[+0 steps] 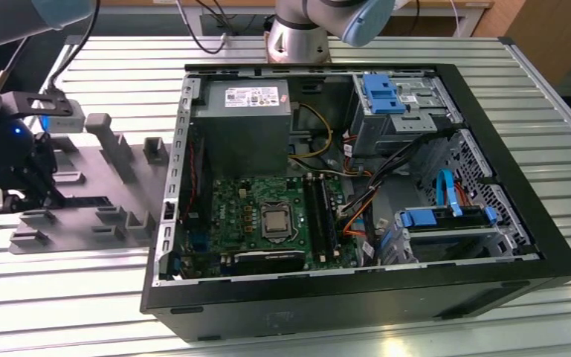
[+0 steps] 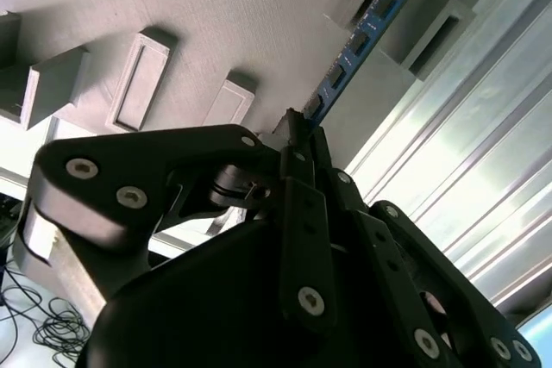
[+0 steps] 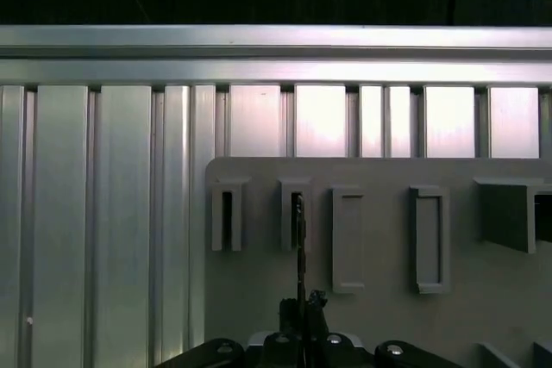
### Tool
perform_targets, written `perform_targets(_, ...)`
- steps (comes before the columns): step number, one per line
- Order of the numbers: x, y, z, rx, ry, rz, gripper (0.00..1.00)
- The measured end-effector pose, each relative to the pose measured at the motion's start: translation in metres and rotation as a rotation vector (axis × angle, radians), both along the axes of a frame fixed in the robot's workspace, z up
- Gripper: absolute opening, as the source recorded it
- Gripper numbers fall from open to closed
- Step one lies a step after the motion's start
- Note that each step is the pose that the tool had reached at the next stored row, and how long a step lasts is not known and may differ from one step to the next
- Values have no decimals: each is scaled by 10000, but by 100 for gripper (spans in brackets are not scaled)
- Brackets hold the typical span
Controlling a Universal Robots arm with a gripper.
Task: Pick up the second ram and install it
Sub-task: 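Pick up the second ram and move it above second insertion slot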
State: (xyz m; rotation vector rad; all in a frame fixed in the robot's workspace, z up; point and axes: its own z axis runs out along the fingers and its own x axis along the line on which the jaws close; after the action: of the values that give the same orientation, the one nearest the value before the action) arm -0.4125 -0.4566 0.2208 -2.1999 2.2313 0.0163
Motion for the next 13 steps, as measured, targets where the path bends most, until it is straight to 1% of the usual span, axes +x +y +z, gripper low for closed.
perform_targets(13, 0, 0, 182, 0, 0, 0, 14)
